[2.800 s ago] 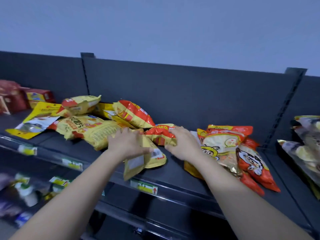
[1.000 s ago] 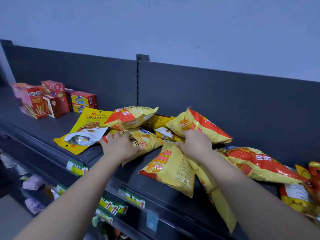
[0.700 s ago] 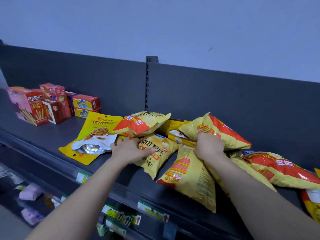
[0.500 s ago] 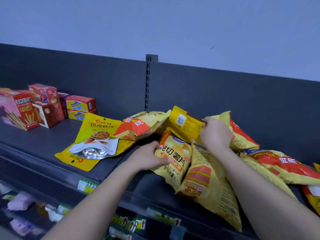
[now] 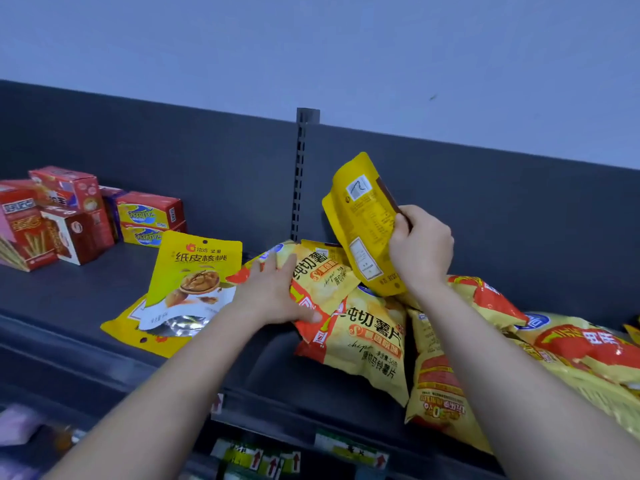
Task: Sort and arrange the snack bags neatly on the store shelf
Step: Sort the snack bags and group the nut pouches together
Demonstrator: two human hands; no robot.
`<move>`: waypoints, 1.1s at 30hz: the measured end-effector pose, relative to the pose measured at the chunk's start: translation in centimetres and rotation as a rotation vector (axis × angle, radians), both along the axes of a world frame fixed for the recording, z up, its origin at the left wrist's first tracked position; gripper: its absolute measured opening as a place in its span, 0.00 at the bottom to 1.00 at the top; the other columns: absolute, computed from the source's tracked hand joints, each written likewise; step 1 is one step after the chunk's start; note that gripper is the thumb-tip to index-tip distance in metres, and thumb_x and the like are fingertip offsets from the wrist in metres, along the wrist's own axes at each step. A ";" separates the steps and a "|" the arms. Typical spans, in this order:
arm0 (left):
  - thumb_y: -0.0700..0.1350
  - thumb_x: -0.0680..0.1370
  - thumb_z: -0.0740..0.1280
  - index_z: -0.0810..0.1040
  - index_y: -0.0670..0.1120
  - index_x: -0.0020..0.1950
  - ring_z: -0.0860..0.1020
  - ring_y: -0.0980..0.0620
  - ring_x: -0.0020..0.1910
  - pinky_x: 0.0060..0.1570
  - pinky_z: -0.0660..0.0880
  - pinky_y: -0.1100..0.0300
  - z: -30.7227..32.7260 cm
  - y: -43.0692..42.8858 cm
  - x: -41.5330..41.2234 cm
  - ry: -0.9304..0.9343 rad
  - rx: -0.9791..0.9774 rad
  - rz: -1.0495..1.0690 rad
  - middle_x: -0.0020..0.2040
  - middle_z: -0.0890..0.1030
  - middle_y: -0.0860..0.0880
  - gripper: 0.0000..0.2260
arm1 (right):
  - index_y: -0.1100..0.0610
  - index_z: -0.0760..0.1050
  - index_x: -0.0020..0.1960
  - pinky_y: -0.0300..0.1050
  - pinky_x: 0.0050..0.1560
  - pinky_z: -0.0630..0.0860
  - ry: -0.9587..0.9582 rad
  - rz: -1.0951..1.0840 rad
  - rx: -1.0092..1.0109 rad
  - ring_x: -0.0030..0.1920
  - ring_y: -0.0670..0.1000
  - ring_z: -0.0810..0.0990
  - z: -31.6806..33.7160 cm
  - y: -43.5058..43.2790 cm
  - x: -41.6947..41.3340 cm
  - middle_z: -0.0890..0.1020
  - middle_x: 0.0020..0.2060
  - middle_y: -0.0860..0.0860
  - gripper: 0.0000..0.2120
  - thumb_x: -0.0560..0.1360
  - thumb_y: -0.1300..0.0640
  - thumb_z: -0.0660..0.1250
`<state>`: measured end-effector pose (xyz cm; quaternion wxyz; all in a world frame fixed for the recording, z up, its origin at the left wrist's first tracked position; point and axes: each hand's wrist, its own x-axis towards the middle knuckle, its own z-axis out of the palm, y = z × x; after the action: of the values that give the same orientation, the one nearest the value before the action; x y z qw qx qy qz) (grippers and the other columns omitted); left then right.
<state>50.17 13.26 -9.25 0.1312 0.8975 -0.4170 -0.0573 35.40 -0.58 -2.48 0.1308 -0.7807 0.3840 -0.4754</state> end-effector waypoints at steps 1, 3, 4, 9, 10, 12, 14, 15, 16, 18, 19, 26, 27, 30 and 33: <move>0.65 0.64 0.74 0.48 0.53 0.79 0.52 0.40 0.77 0.70 0.62 0.44 -0.5 0.1 0.2 0.032 0.004 -0.013 0.79 0.50 0.46 0.52 | 0.54 0.80 0.58 0.42 0.43 0.66 0.005 0.020 0.000 0.49 0.57 0.80 0.0 0.1 0.4 0.84 0.48 0.53 0.12 0.80 0.57 0.60; 0.55 0.68 0.75 0.63 0.49 0.74 0.67 0.41 0.69 0.61 0.70 0.49 -1.0 0.0 0.5 -0.057 -0.102 0.006 0.71 0.69 0.44 0.38 | 0.53 0.81 0.57 0.41 0.42 0.66 0.025 0.054 -0.004 0.49 0.56 0.80 0.2 0.4 1.2 0.84 0.48 0.52 0.12 0.80 0.57 0.60; 0.48 0.71 0.72 0.72 0.47 0.67 0.73 0.41 0.63 0.54 0.73 0.51 -1.0 -0.1 0.7 -0.131 -0.217 0.035 0.63 0.76 0.44 0.26 | 0.52 0.81 0.57 0.41 0.42 0.66 0.040 0.071 -0.014 0.48 0.56 0.80 0.3 0.5 1.6 0.84 0.47 0.52 0.12 0.80 0.57 0.60; 0.43 0.76 0.66 0.79 0.46 0.43 0.78 0.44 0.46 0.39 0.71 0.55 -0.4 0.5 2.2 -0.054 -0.504 0.200 0.44 0.80 0.46 0.03 | 0.51 0.81 0.55 0.47 0.45 0.74 0.060 0.155 -0.068 0.46 0.57 0.80 0.5 1.2 3.3 0.85 0.44 0.52 0.12 0.80 0.57 0.60; 0.47 0.76 0.68 0.78 0.46 0.45 0.77 0.45 0.46 0.41 0.72 0.54 -0.5 0.6 2.5 -0.023 -0.502 0.194 0.46 0.77 0.47 0.05 | 0.51 0.81 0.55 0.48 0.45 0.74 0.062 0.170 -0.074 0.46 0.57 0.80 0.5 1.3 3.6 0.84 0.43 0.52 0.12 0.80 0.57 0.60; 0.49 0.74 0.71 0.78 0.48 0.50 0.75 0.47 0.48 0.46 0.73 0.53 -0.8 0.7 2.9 0.016 -0.401 0.145 0.50 0.73 0.48 0.08 | 0.51 0.81 0.54 0.48 0.45 0.74 0.061 0.196 -0.078 0.46 0.57 0.80 0.4 1.5 4.3 0.84 0.43 0.51 0.12 0.80 0.57 0.60; 0.43 0.75 0.69 0.79 0.46 0.47 0.77 0.45 0.50 0.46 0.72 0.54 -1.0 0.6 3.2 -0.036 -0.332 0.104 0.50 0.76 0.46 0.02 | 0.50 0.81 0.54 0.47 0.45 0.74 0.066 0.217 -0.075 0.46 0.57 0.80 0.4 1.8 5.1 0.84 0.43 0.51 0.11 0.80 0.57 0.60; 0.38 0.74 0.67 0.79 0.45 0.43 0.77 0.43 0.50 0.44 0.71 0.55 -0.9 0.5 3.2 -0.066 -0.337 0.102 0.49 0.77 0.45 0.03 | 0.50 0.81 0.54 0.47 0.45 0.75 0.070 0.228 -0.076 0.46 0.57 0.80 0.4 1.8 5.4 0.84 0.43 0.51 0.11 0.80 0.56 0.60; 0.35 0.74 0.64 0.77 0.45 0.40 0.77 0.42 0.49 0.43 0.70 0.55 -1.0 0.4 3.3 -0.083 -0.364 0.114 0.49 0.77 0.44 0.06 | 0.50 0.81 0.54 0.48 0.45 0.76 0.073 0.238 -0.082 0.46 0.57 0.80 0.4 1.9 5.7 0.84 0.43 0.51 0.11 0.80 0.56 0.60; 0.33 0.73 0.61 0.72 0.45 0.39 0.76 0.42 0.47 0.41 0.68 0.55 -0.9 0.3 3.5 -0.071 -0.474 0.171 0.48 0.77 0.44 0.08 | 0.50 0.82 0.55 0.48 0.44 0.76 0.077 0.250 -0.104 0.45 0.57 0.80 0.4 1.7 6.1 0.84 0.43 0.51 0.12 0.80 0.56 0.60; 0.33 0.74 0.60 0.71 0.45 0.39 0.76 0.42 0.46 0.40 0.68 0.54 -0.7 0.4 3.8 -0.057 -0.561 0.209 0.47 0.78 0.44 0.08 | 0.50 0.82 0.54 0.48 0.43 0.75 0.074 0.248 -0.119 0.44 0.57 0.80 0.5 1.5 6.2 0.84 0.42 0.51 0.12 0.80 0.57 0.60; 0.34 0.77 0.60 0.71 0.44 0.43 0.71 0.49 0.45 0.41 0.62 0.61 2.4 3.5 7.2 -0.050 -1.090 0.439 0.45 0.76 0.46 0.07 | 0.52 0.82 0.54 0.51 0.41 0.77 0.009 0.294 -0.233 0.42 0.62 0.80 0.1 1.8 7.6 0.84 0.40 0.55 0.11 0.79 0.58 0.62; 0.34 0.77 0.60 0.71 0.45 0.43 0.71 0.50 0.46 0.42 0.62 0.63 3.1 4.2 7.7 -0.056 -1.151 0.495 0.46 0.75 0.47 0.07 | 0.53 0.82 0.53 0.51 0.39 0.76 0.001 0.306 -0.264 0.40 0.63 0.80 -0.2 2.1 8.0 0.84 0.38 0.55 0.10 0.78 0.59 0.63; 0.37 0.78 0.61 0.67 0.52 0.38 0.71 0.53 0.48 0.47 0.63 0.66 4.6 6.4 9.4 -0.092 -1.277 0.644 0.47 0.74 0.50 0.13 | 0.53 0.83 0.50 0.48 0.34 0.75 0.085 0.311 -0.376 0.34 0.63 0.81 -2.2 3.4 9.2 0.83 0.33 0.56 0.10 0.76 0.62 0.65; 0.38 0.78 0.61 0.63 0.56 0.37 0.70 0.54 0.48 0.49 0.63 0.66 5.5 8.1 10.4 -0.186 -1.346 0.697 0.48 0.73 0.51 0.16 | 0.50 0.82 0.55 0.50 0.42 0.78 0.401 0.460 -0.229 0.45 0.61 0.82 -4.3 4.4 10.3 0.85 0.43 0.54 0.10 0.79 0.54 0.63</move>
<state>60.56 21.41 -3.74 0.6247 0.7050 -0.0640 0.3298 45.66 3.85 -6.78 0.0678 -0.9346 0.1598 -0.3103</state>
